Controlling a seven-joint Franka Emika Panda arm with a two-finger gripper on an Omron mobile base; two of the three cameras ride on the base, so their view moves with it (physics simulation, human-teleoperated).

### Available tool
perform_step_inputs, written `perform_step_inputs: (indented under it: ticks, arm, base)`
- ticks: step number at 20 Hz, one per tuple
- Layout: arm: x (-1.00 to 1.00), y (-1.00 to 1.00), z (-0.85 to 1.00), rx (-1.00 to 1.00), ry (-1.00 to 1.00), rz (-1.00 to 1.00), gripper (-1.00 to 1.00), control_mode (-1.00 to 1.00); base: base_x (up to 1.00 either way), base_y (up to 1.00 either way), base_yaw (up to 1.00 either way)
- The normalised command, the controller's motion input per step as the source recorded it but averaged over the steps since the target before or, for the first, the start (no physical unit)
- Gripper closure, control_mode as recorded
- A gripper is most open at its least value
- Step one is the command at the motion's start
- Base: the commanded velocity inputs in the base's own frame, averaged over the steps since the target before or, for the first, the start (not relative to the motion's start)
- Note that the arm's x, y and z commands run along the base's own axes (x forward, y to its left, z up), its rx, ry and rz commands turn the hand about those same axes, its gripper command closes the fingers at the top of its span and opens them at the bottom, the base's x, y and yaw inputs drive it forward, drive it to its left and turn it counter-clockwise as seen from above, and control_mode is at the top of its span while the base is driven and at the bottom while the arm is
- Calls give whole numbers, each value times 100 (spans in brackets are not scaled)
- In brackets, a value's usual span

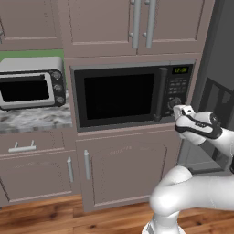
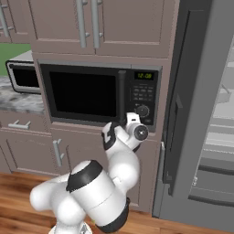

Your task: Transport the fish from the fridge to the microwave and turn on the microwave.

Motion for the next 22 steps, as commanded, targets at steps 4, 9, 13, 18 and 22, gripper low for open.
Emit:
perform_step_inputs:
  ticks: [4,9,13,18,22]
  arm:
    - [13,-7,-3,4,1,0,-100,-100]
    - [8,-10,-2,3,0,0,-100,-100]
    - [14,-4,-6,1,0,0,-100,-100]
    - [19,0,-12,0,0,0,-100,-100]
    - [22,0,-14,0,0,0,-100,-100]
  base:
    - [0,0,0]
    - [0,0,0]
    - [0,0,0]
    - [0,0,0]
    - [0,0,0]
